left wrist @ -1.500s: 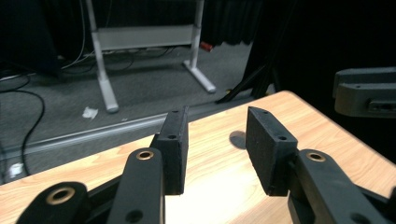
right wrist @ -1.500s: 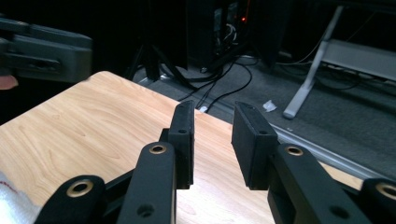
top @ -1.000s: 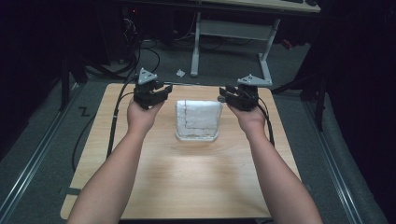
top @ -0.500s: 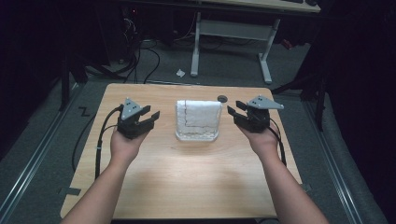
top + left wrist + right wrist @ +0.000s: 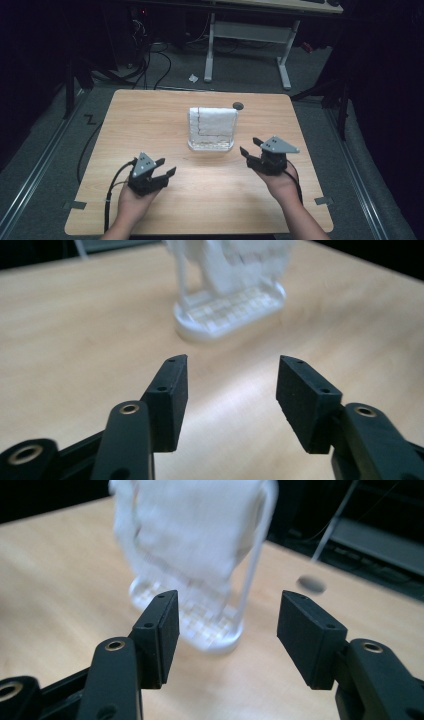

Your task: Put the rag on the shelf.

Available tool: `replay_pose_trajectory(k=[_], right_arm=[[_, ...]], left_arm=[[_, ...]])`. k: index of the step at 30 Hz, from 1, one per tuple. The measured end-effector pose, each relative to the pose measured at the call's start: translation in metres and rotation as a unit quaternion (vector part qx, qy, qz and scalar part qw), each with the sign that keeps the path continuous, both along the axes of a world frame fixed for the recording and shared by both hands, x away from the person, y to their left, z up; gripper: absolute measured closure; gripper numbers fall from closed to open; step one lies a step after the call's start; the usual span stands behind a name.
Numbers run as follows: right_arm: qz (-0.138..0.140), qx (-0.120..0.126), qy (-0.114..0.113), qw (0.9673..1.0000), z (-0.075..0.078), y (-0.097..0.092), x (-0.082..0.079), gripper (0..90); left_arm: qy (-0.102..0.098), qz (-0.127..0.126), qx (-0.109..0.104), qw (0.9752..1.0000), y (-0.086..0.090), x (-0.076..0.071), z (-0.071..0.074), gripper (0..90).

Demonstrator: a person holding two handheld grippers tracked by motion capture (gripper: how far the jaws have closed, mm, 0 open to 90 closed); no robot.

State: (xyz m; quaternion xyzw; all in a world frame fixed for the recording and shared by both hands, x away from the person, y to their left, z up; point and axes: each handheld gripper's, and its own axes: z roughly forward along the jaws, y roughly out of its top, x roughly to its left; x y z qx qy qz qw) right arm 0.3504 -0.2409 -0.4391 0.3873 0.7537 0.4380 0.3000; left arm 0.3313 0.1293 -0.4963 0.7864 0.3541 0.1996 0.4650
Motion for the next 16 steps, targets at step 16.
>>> replay_pose_trajectory(k=[16], right_arm=[[-0.001, 0.012, 0.048, 0.9988, -0.075, -0.013, -0.038, 45.8]], left_arm=[[0.045, -0.026, 0.018, 0.9985, -0.01, -0.008, -0.024, 42.9]])
